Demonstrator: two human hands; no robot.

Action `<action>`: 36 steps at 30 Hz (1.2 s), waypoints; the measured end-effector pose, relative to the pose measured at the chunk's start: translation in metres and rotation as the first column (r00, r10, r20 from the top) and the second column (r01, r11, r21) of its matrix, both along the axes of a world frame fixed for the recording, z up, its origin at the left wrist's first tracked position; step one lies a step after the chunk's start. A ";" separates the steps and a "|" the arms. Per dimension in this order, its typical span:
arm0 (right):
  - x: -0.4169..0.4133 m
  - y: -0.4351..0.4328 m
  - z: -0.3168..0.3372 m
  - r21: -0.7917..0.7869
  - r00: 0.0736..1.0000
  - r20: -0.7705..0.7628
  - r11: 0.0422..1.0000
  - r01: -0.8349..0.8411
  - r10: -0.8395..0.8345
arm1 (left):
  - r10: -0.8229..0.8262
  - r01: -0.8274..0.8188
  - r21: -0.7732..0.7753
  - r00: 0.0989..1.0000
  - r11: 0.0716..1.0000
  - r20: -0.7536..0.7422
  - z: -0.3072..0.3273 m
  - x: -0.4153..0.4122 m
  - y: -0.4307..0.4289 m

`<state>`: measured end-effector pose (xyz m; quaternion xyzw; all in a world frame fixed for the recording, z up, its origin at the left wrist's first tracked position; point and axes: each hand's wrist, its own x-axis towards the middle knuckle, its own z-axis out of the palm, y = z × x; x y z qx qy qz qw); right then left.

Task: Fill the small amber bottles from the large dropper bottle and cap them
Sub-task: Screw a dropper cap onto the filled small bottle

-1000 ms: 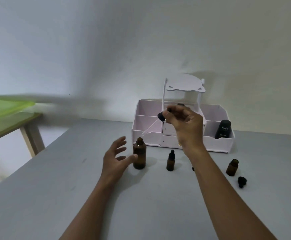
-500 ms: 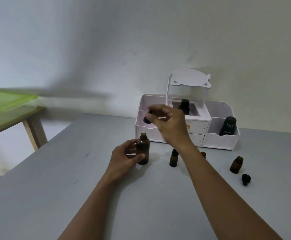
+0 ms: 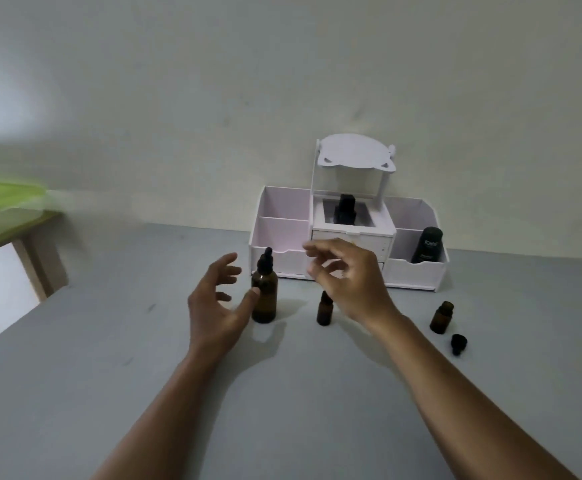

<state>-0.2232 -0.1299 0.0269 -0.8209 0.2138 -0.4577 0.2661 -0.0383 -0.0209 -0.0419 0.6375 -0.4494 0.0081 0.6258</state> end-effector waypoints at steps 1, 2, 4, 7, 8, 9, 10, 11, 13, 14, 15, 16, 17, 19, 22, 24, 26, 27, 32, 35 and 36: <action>-0.016 -0.003 -0.003 -0.038 1.000 -0.016 0.999 0.007 -0.008 | 0.021 -0.021 -0.038 1.000 0.999 0.023 0.004 -0.006 0.003; -0.034 -0.007 -0.007 -0.068 0.999 -0.048 0.998 0.019 -0.022 | 0.028 -0.025 -0.069 0.999 0.997 0.043 0.008 -0.015 0.005; -0.070 -0.012 -0.016 -0.101 0.984 -0.160 0.993 0.063 -0.078 | 0.000 0.006 -0.117 0.999 0.993 0.054 0.012 -0.036 0.008; -0.114 -0.017 -0.038 -0.106 0.908 -0.361 0.977 0.185 -0.211 | -0.118 0.113 -0.133 0.992 0.985 -0.035 0.016 -0.078 0.007; -0.124 -0.016 -0.046 -0.093 0.877 -0.418 0.971 0.219 -0.237 | -0.170 0.160 -0.114 0.981 0.981 -0.089 0.017 -0.094 0.005; -0.132 -0.016 -0.055 -0.094 0.848 -0.465 0.967 0.238 -0.254 | -0.224 0.214 -0.083 0.965 0.973 -0.139 0.017 -0.110 0.002; -0.138 -0.016 -0.063 -0.109 0.829 -0.496 0.966 0.236 -0.259 | -0.277 0.274 -0.039 0.944 0.961 -0.180 0.017 -0.125 -0.001; -0.140 -0.016 -0.069 -0.125 0.811 -0.523 0.965 0.230 -0.261 | -0.322 0.331 0.009 0.922 0.944 -0.215 0.015 -0.138 -0.006; -0.142 -0.013 -0.071 -0.142 0.762 -0.590 0.964 0.226 -0.265 | -0.362 0.399 0.099 0.894 0.912 -0.265 0.009 -0.160 -0.018; -0.142 -0.012 -0.070 -0.161 0.732 -0.626 0.963 0.217 -0.270 | -0.361 0.411 0.129 0.885 0.903 -0.293 0.006 -0.168 -0.025; -0.141 -0.013 -0.069 -0.189 0.714 -0.645 0.962 0.199 -0.274 | -0.350 0.414 0.155 0.879 0.897 -0.325 0.003 -0.174 -0.032; -0.140 -0.014 -0.067 -0.205 0.712 -0.647 0.962 0.182 -0.273 | -0.327 0.407 0.188 0.879 0.894 -0.348 0.000 -0.176 -0.039; -0.140 -0.016 -0.065 -0.195 0.739 -0.620 0.965 0.178 -0.262 | -0.298 0.393 0.224 0.884 0.892 -0.361 -0.003 -0.177 -0.047; -0.139 -0.018 -0.058 -0.102 0.864 -0.441 0.970 0.219 -0.242 | -0.236 0.348 0.286 0.902 0.893 -0.361 -0.008 -0.177 -0.061; -0.133 -0.027 -0.042 0.150 0.956 -0.016 0.945 0.291 -0.292 | -0.188 0.300 0.300 0.917 0.906 -0.351 -0.011 -0.174 -0.079; -0.124 -0.032 -0.029 0.314 0.937 0.193 0.923 0.222 -0.291 | -0.186 0.297 0.303 0.920 0.906 -0.345 -0.009 -0.171 -0.088; -0.115 -0.038 -0.021 0.383 0.910 0.292 0.908 0.172 -0.295 | -0.200 0.312 0.298 0.915 0.902 -0.350 -0.008 -0.167 -0.094; -0.111 -0.041 -0.020 0.398 0.903 0.311 0.903 0.159 -0.296 | -0.212 0.323 0.293 0.911 0.900 -0.353 -0.008 -0.165 -0.096; -0.099 -0.055 -0.033 0.380 0.925 0.220 0.901 0.211 -0.309 | -0.262 0.352 0.278 0.913 0.894 -0.313 -0.008 -0.163 -0.101; -0.096 -0.056 -0.044 0.311 0.941 0.121 0.912 0.266 -0.316 | -0.278 0.343 0.274 0.927 0.898 -0.250 -0.007 -0.162 -0.100; -0.096 -0.055 -0.048 0.289 0.946 0.085 0.916 0.278 -0.313 | -0.284 0.343 0.270 0.930 0.900 -0.235 -0.007 -0.162 -0.100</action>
